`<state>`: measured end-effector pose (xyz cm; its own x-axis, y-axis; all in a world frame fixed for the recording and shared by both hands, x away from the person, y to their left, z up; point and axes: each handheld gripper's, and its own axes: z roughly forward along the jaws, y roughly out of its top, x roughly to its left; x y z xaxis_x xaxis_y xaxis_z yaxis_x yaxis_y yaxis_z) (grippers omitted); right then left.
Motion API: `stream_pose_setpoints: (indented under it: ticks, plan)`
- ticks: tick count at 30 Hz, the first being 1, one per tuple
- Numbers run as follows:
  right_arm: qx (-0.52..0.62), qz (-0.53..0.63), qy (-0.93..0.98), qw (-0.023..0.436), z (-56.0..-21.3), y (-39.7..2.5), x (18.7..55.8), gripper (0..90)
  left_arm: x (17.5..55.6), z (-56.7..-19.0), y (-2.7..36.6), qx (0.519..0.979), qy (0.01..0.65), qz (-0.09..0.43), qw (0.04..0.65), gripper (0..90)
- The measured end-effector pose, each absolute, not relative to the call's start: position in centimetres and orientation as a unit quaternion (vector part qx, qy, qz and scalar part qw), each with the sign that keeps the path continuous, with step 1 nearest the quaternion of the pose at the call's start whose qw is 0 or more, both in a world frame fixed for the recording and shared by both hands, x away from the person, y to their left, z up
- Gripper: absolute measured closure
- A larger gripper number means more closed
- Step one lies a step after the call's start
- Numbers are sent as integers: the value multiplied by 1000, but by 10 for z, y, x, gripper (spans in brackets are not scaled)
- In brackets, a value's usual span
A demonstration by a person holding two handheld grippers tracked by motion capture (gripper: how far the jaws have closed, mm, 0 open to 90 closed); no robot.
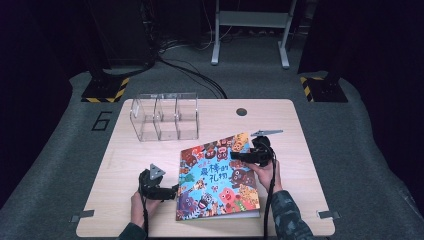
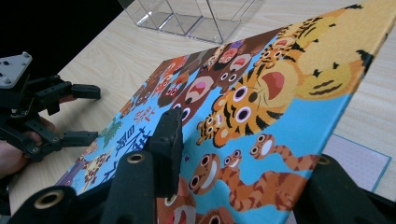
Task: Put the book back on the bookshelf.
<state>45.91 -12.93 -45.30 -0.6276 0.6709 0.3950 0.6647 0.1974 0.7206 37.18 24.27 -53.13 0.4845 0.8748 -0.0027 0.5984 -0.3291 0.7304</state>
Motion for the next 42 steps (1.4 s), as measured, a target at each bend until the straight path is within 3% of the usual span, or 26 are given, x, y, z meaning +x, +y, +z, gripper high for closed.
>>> stream_pose_setpoints:
  ticks: [6, 11, 18, 25, 42]
  plan:
    - [421, 464, 779, 13, -451, -128, 458, 554, 376, -530, 246, 807, 444, 197, 335, 35]
    - [416, 467, 780, 24, -450, -128, 455, 550, 378, -527, 245, 799, 466, 191, 329, 54]
    - [396, 482, 780, 53, -448, -127, 445, 542, 379, -514, 247, 757, 503, 146, 391, 55]
    - [373, 493, 783, 67, -444, -123, 438, 542, 383, -507, 239, 768, 485, 99, 407, 0]
    - [340, 526, 773, 102, -440, -125, 421, 541, 389, -501, 215, 786, 448, 50, 423, 0]
